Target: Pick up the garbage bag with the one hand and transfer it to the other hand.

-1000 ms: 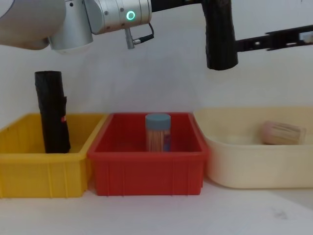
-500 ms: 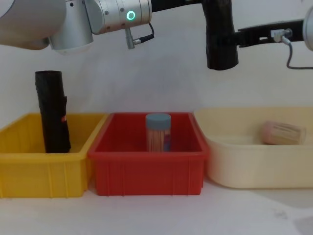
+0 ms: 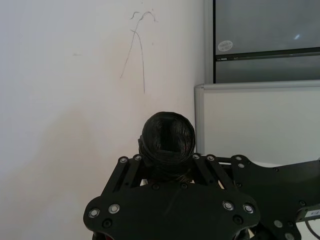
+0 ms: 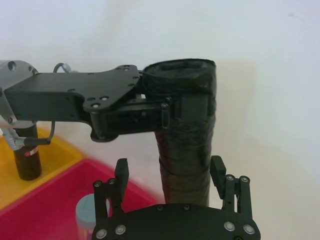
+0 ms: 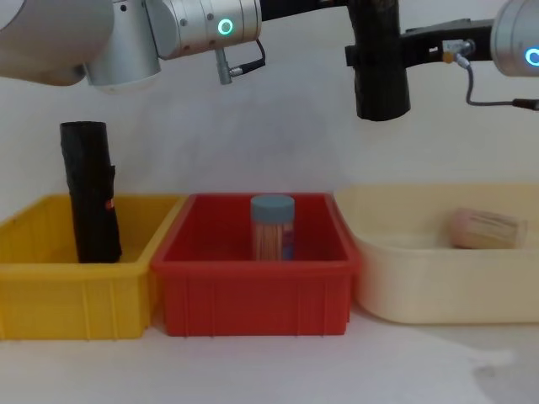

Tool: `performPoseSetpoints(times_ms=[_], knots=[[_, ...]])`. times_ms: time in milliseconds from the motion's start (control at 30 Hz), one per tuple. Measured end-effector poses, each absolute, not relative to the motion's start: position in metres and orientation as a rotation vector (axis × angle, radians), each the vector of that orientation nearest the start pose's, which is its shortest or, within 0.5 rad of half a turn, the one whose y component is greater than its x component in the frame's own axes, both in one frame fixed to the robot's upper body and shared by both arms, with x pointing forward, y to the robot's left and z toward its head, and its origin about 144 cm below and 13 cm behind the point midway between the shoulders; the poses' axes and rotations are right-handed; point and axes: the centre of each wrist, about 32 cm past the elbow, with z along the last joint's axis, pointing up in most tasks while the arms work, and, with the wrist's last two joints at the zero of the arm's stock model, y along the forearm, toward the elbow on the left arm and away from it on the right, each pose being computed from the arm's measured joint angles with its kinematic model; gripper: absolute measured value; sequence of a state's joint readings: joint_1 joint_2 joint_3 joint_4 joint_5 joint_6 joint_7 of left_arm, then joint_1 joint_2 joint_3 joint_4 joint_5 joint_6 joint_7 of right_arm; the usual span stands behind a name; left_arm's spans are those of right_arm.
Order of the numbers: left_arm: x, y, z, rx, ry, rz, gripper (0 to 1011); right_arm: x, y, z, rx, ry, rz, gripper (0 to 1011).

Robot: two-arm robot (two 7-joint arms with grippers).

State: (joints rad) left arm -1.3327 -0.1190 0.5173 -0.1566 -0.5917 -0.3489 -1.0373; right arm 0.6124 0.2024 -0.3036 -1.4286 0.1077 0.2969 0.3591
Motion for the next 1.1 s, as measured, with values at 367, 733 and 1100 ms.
performPoseSetpoints(times_ms=[367,733,1100], knots=[[0.723,0.131,1.346,-0.196,-0.195,0.362,352,0.597,-0.188,1.327,-0.115,-0.26,-1.0,1005],[0.723,0.131,1.346,-0.196,-0.195,0.361,352,0.604,-0.173,1.329,-0.11,-0.278,-1.046,1004],[0.723,0.131,1.346,-0.196,-0.195,0.361,352,0.607,-0.166,1.329,-0.107,-0.288,-1.073,895]])
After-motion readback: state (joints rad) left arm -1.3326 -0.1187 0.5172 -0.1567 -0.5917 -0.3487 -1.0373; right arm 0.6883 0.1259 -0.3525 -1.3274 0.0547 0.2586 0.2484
